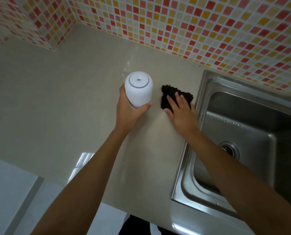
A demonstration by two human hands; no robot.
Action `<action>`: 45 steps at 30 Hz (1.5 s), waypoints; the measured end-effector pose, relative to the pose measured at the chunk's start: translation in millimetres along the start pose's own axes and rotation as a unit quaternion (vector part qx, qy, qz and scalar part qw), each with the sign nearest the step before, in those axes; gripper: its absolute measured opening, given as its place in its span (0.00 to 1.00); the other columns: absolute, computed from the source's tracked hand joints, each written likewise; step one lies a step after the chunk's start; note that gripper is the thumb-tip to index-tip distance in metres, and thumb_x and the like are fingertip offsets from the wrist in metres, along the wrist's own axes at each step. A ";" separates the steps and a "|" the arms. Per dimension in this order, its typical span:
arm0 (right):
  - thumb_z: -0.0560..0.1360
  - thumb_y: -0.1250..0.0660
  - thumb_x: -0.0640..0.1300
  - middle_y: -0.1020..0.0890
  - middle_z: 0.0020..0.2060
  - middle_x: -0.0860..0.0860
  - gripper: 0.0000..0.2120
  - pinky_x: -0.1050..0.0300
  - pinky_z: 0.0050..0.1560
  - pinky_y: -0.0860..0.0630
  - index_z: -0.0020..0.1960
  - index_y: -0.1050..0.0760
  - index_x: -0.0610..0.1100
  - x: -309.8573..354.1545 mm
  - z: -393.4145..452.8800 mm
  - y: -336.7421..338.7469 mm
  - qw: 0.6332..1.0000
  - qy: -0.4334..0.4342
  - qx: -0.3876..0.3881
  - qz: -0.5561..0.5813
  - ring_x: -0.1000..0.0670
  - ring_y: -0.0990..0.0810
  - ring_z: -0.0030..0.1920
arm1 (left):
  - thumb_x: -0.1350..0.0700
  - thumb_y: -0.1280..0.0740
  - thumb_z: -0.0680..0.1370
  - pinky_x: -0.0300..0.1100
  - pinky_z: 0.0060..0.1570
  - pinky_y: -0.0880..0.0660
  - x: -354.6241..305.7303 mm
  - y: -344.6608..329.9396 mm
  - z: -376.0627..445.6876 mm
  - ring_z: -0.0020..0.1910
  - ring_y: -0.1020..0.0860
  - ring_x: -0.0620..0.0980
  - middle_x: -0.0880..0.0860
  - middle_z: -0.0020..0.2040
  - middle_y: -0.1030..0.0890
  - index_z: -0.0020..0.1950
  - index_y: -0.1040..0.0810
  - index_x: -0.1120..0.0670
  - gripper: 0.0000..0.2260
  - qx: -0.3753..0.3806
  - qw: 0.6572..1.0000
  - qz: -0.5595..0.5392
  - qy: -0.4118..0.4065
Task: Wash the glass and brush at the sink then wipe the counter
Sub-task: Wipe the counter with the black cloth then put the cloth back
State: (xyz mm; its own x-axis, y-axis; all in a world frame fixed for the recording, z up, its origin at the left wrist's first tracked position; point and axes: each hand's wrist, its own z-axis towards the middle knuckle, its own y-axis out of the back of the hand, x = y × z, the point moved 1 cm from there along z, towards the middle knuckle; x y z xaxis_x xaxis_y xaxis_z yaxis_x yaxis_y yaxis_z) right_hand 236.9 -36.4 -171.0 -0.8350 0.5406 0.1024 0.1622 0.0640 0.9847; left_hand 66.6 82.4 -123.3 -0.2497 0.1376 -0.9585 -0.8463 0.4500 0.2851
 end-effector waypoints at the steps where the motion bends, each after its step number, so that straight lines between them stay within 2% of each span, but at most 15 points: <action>1: 0.82 0.48 0.56 0.41 0.76 0.45 0.24 0.42 0.70 0.40 0.76 0.41 0.51 1.7 -0.8 1.0 1.000 -0.012 -0.017 0.012 0.45 0.42 0.75 | 0.51 0.20 0.66 0.33 0.58 0.27 1.8 -0.6 -4.9 0.62 0.27 0.38 0.44 0.67 0.28 0.72 0.40 0.45 0.41 0.004 1.000 0.001 0.003; 4: 0.78 0.35 0.42 0.27 0.66 0.36 0.17 0.40 0.60 0.28 0.66 0.27 0.41 6.5 -15.5 -0.8 0.995 -0.019 -0.082 0.045 0.36 0.26 0.64 | 0.53 0.20 0.66 0.29 0.57 0.28 7.0 -3.8 -18.3 0.62 0.27 0.38 0.44 0.67 0.28 0.72 0.39 0.46 0.41 0.015 1.000 0.000 0.001; 7: 0.72 0.30 0.35 0.18 0.53 0.36 0.12 0.46 0.48 0.21 0.56 0.22 0.38 9.0 -44.3 -2.8 0.992 0.019 -0.121 0.035 0.36 0.20 0.49 | 0.54 0.20 0.66 0.28 0.57 0.29 9.4 -6.7 -27.5 0.63 0.27 0.37 0.43 0.67 0.28 0.71 0.39 0.43 0.39 0.025 1.000 0.004 -0.011; 10: 0.74 0.31 0.37 0.17 0.42 0.40 0.09 0.53 0.37 0.24 0.54 0.21 0.38 15.0 -69.8 10.6 0.987 0.016 -0.128 0.096 0.38 0.20 0.41 | 0.54 0.20 0.66 0.30 0.59 0.30 10.8 -7.8 -33.2 0.64 0.28 0.38 0.43 0.67 0.28 0.70 0.39 0.41 0.39 0.030 0.999 0.013 -0.023; 13: 0.81 0.40 0.45 0.18 0.44 0.43 0.12 0.58 0.38 0.30 0.60 0.25 0.41 9.8 -69.6 32.1 0.954 -0.108 -0.069 0.270 0.43 0.21 0.42 | 0.52 0.20 0.66 0.30 0.60 0.30 12.1 -7.2 -37.8 0.64 0.28 0.38 0.42 0.67 0.28 0.69 0.39 0.39 0.39 0.035 0.999 0.024 -0.029; 15: 0.81 0.42 0.48 0.18 0.47 0.45 0.11 0.57 0.40 0.26 0.58 0.25 0.44 1.6 -60.1 44.4 0.871 -0.214 -0.026 0.441 0.46 0.20 0.43 | 0.53 0.20 0.66 0.28 0.59 0.31 14.6 -7.2 -40.5 0.64 0.28 0.37 0.42 0.67 0.29 0.69 0.40 0.39 0.39 0.039 0.998 0.026 -0.034; 18: 0.79 0.38 0.49 0.18 0.44 0.44 0.08 0.54 0.36 0.20 0.54 0.24 0.46 -3.4 -56.0 58.3 0.678 -0.320 0.024 0.661 0.46 0.19 0.39 | 0.52 0.20 0.66 0.25 0.57 0.31 17.4 -6.3 -44.0 0.63 0.28 0.36 0.42 0.67 0.28 0.70 0.41 0.39 0.40 0.036 0.999 0.022 -0.016; 19: 0.78 0.36 0.49 0.18 0.43 0.45 0.08 0.53 0.35 0.20 0.52 0.23 0.46 -5.4 -56.5 59.7 0.668 -0.318 0.033 0.671 0.46 0.19 0.38 | 0.52 0.20 0.66 0.25 0.56 0.31 18.3 -5.9 -45.1 0.62 0.28 0.36 0.42 0.67 0.28 0.70 0.41 0.40 0.40 0.032 0.999 0.019 -0.007; 23: 0.72 0.28 0.45 0.17 0.45 0.44 0.10 0.54 0.35 0.21 0.52 0.23 0.47 -10.0 -60.2 55.6 0.715 -0.275 0.026 0.642 0.46 0.18 0.39 | 0.51 0.20 0.66 0.20 0.52 0.33 24.9 -4.7 -48.2 0.60 0.28 0.38 0.42 0.66 0.28 0.71 0.41 0.44 0.42 0.036 0.999 0.032 0.010; 27: 0.74 0.30 0.45 0.17 0.47 0.44 0.09 0.54 0.35 0.23 0.53 0.24 0.49 -7.8 -61.7 51.0 0.731 -0.279 0.015 0.623 0.44 0.18 0.41 | 0.48 0.19 0.63 0.21 0.54 0.34 27.3 2.0 -47.0 0.62 0.30 0.36 0.40 0.66 0.30 0.72 0.43 0.44 0.45 0.065 0.997 0.036 0.022; 31: 0.76 0.33 0.49 0.18 0.46 0.45 0.07 0.53 0.36 0.20 0.52 0.24 0.48 -3.6 -62.6 57.0 0.748 -0.276 0.005 0.604 0.44 0.17 0.42 | 0.47 0.20 0.63 0.41 0.71 0.37 33.9 9.5 -49.3 0.72 0.37 0.42 0.46 0.74 0.36 0.79 0.55 0.51 0.55 0.087 0.995 0.041 0.035; 34: 0.76 0.34 0.51 0.17 0.45 0.44 0.09 0.51 0.38 0.19 0.52 0.22 0.47 -0.1 -63.7 64.6 0.757 -0.288 0.006 0.586 0.44 0.17 0.42 | 0.60 0.26 0.68 0.53 0.74 0.40 25.6 25.1 -56.0 0.77 0.44 0.50 0.55 0.78 0.45 0.79 0.60 0.52 0.52 0.087 0.992 0.081 0.051; 40: 0.74 0.35 0.51 0.19 0.53 0.44 0.19 0.43 0.57 0.23 0.62 0.26 0.43 0.2 -57.5 87.6 0.721 -0.325 0.019 0.612 0.42 0.20 0.52 | 0.64 0.37 0.64 0.45 0.66 0.33 -45.5 57.1 -59.7 0.65 0.31 0.55 0.57 0.64 0.30 0.70 0.34 0.60 0.32 -0.094 0.977 0.123 -0.148; 42: 0.76 0.36 0.47 0.20 0.53 0.42 0.15 0.44 0.54 0.22 0.60 0.28 0.41 0.6 -62.4 105.0 0.687 -0.343 0.017 0.640 0.41 0.21 0.52 | 0.62 0.35 0.67 0.42 0.59 0.30 -78.8 48.3 -60.8 0.60 0.29 0.53 0.55 0.60 0.27 0.65 0.29 0.59 0.26 -0.062 0.960 0.152 -0.226; 45: 0.79 0.41 0.41 0.20 0.41 0.42 0.06 0.48 0.39 0.23 0.47 0.27 0.41 -3.2 -75.5 132.8 0.634 -0.358 0.024 0.684 0.43 0.21 0.41 | 0.50 0.32 0.73 0.45 0.61 0.30 -112.8 12.5 -70.1 0.62 0.29 0.50 0.52 0.62 0.27 0.67 0.29 0.55 0.24 0.137 0.919 0.222 -0.296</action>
State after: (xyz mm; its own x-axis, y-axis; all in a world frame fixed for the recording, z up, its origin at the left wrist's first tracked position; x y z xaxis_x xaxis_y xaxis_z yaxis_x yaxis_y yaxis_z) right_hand 221.4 -93.0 -30.0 0.5562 0.3586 0.7497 0.5077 -0.8608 0.0350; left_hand 51.2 10.7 -11.9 -0.1731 0.7808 -0.6004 -0.5528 0.4275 0.7153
